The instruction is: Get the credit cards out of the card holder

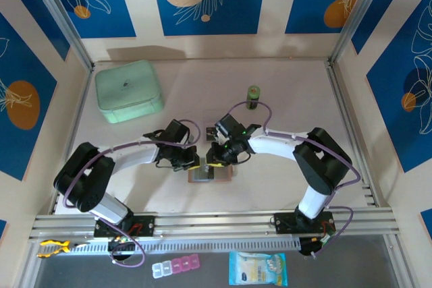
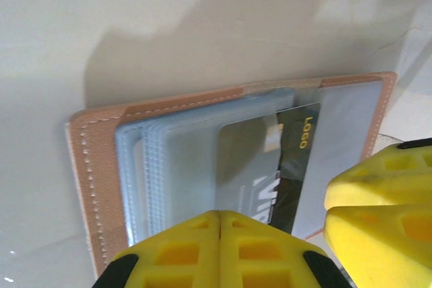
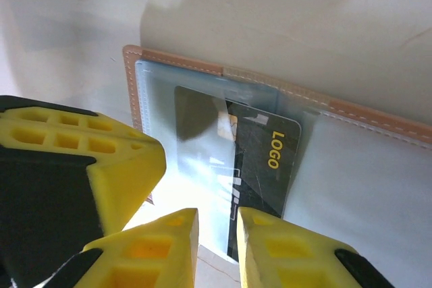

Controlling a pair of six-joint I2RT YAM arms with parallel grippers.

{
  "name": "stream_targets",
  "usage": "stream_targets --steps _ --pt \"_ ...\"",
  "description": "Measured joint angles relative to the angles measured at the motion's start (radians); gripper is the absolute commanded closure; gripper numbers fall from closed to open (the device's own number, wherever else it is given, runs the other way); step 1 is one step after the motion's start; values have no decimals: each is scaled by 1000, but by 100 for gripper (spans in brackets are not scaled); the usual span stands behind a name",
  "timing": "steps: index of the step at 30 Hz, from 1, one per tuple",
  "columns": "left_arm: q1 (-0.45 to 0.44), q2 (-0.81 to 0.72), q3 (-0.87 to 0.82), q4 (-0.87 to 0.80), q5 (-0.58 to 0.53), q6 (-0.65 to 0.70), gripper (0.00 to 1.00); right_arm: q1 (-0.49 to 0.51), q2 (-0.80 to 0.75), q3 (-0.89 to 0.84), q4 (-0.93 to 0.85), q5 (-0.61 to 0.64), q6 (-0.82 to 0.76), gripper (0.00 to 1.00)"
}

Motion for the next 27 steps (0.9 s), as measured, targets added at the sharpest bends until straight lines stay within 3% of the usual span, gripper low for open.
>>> stream_targets --steps 27 --pt "-23 42 25 -33 -23 8 100 -32 53 -72 90 -71 2 75"
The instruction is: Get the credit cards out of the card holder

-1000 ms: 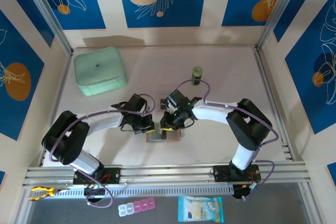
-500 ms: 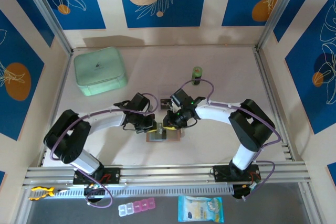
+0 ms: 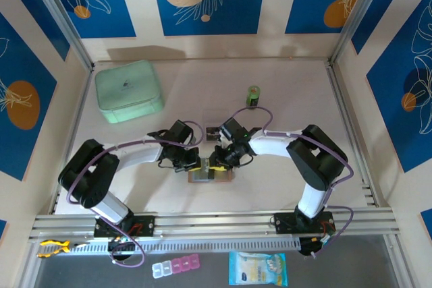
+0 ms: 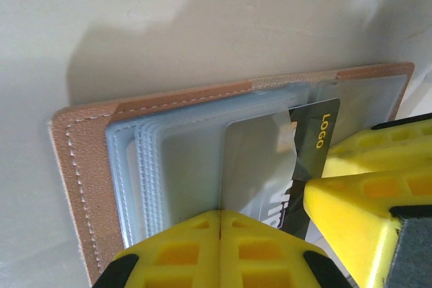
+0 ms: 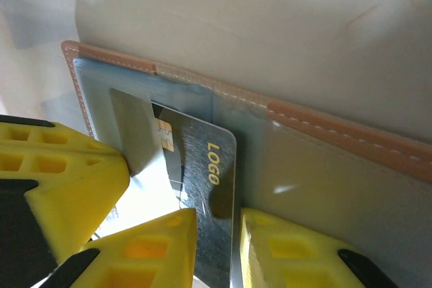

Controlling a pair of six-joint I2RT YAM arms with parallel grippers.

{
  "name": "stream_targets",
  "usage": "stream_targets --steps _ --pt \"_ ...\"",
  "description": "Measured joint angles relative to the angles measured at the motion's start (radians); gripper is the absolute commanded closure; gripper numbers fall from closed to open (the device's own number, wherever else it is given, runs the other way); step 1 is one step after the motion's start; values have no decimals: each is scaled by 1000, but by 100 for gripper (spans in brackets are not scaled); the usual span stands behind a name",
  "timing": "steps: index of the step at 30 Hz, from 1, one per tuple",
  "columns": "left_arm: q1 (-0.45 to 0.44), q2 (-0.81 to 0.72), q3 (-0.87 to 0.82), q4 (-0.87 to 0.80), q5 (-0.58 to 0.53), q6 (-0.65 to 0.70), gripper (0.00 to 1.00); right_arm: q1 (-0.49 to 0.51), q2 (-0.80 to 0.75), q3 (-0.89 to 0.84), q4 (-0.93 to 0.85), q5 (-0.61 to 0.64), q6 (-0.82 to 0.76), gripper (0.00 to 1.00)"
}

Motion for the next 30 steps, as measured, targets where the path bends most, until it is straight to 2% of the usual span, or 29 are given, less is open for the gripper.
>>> stream_targets --steps 9,18,30 --pt "0 2 0 0 0 0 100 -9 1 -42 87 -53 29 79" --pt "0 4 0 -1 -1 11 100 -18 -2 -62 120 -76 51 87" --pt "0 4 0 0 -3 14 100 -26 -69 -92 158 -90 55 93"
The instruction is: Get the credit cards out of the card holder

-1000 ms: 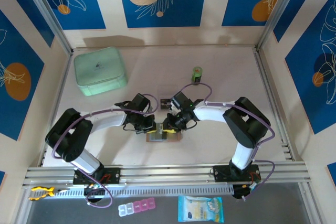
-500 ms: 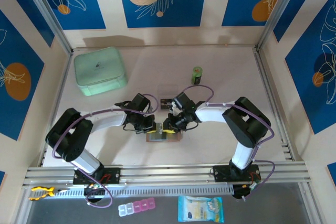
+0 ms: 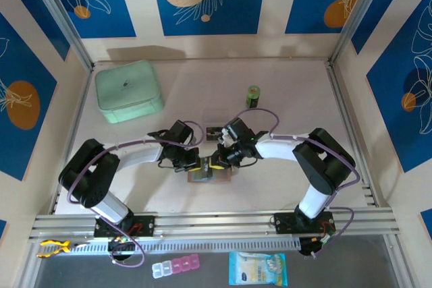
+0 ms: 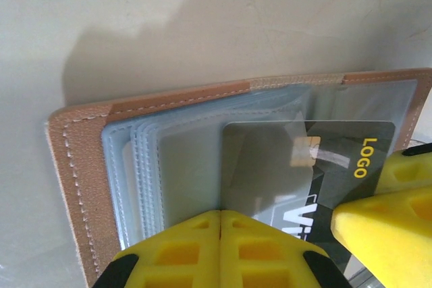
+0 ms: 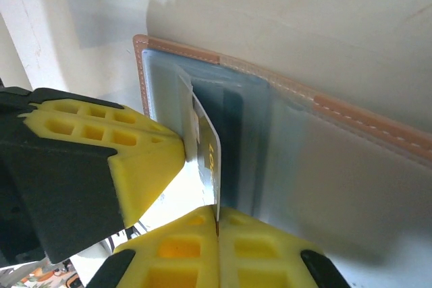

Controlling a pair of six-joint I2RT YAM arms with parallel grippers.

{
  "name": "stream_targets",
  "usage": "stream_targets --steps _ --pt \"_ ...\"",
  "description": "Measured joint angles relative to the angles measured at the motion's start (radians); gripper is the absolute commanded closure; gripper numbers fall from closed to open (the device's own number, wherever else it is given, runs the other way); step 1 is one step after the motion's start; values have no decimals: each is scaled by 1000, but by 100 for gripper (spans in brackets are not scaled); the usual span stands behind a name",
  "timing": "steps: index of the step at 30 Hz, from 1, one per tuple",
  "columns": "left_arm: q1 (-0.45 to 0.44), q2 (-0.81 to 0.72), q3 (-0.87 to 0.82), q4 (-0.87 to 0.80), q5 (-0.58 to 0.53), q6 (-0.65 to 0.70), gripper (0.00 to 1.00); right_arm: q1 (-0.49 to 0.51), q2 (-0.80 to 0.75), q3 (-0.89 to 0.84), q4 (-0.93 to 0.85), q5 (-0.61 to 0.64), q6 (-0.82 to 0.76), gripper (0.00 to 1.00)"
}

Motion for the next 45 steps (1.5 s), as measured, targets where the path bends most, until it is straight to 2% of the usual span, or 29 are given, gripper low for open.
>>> stream_targets --steps 10,19,24,33,38,45 --pt "0 -5 0 -1 0 0 100 -28 -84 -2 -106 41 -53 94" --pt "0 -21 0 -6 -1 0 100 -60 -166 84 -321 106 -211 94" --pt "0 -39 -1 -8 -2 0 100 -79 -174 192 -447 164 -397 96" --pt "0 -39 -35 10 -1 -16 100 -124 -164 369 -631 267 -840 99" --pt "0 -48 -47 19 -1 -19 98 -156 -94 535 -703 306 -1096 100" --pt "0 -73 -52 20 -13 -19 94 -150 35 686 -821 354 -1401 100"
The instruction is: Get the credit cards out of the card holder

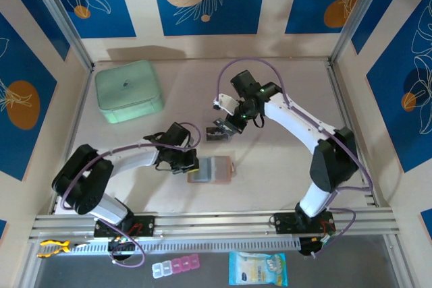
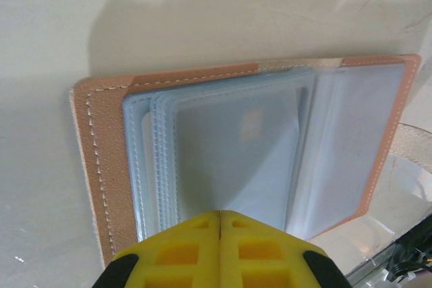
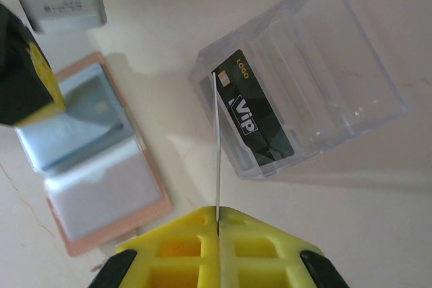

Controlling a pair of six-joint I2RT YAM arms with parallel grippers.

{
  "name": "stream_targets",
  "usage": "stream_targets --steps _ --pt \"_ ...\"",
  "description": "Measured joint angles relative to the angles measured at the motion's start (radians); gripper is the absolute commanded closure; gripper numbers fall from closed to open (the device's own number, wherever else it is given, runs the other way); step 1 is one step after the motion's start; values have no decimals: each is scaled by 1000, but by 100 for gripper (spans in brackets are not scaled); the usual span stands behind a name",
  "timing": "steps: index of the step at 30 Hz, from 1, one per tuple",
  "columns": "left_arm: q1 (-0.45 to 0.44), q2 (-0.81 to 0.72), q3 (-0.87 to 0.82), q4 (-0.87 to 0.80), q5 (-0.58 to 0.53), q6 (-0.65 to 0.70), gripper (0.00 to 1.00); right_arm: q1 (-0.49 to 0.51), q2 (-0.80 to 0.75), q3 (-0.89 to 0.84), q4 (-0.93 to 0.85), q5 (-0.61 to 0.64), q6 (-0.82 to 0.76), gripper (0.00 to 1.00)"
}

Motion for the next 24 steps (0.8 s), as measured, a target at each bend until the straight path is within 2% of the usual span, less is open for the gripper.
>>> stream_targets --steps 9,16,24 --pt "0 -84 -15 0 -25 -7 90 0 222 233 -140 38 -221 100" --pt "23 -173 -38 -13 -53 -7 90 0 298 332 -177 43 -277 100" --pt "66 -209 -66 -42 -63 -6 90 6 362 362 -179 43 -299 100"
